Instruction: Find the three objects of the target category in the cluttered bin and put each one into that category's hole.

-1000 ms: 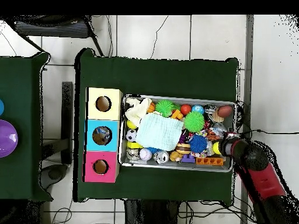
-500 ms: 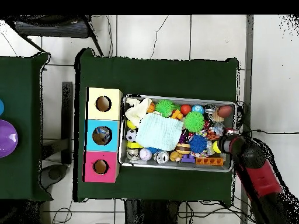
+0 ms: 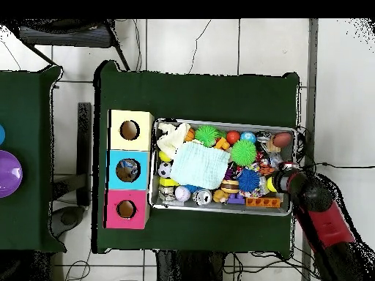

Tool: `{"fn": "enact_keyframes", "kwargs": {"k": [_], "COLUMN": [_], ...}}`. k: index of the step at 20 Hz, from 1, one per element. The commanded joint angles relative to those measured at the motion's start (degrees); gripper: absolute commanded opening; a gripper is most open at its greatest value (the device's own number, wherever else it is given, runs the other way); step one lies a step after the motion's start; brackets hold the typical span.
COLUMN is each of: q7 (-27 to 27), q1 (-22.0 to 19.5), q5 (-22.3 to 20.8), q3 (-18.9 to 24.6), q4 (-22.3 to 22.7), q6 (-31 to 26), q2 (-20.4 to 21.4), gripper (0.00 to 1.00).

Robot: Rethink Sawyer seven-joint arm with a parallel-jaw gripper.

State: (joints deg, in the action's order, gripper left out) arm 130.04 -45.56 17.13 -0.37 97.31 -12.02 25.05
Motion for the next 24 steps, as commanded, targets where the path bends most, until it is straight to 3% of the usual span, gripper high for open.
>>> {"fn": "enact_keyframes", "kwargs": {"k": [1, 3, 10, 17, 22, 24], "q7": [5.1, 6.89, 6.42, 1.15, 1.65, 2.0], "q1": [1.53, 3.09, 2.68, 3.91, 7.32, 8.87], "q5": [-1.48, -0.61, -0.55, -6.02, -9.6, -10.06], "q3": [2.82, 1.53, 2.15, 1.96, 0.83, -0.48], "q4": [0.11, 0.33, 0.63, -0.23, 1.41, 1.34], "q6": [1.4, 2.42, 2.03, 2.82, 4.23, 2.01], "q2": [-2.19, -1.83, -0.74, 3.15, 7.5, 8.53], "gripper": [0.0, 0.0, 0.0, 0.0, 0.0, 0.0]}}
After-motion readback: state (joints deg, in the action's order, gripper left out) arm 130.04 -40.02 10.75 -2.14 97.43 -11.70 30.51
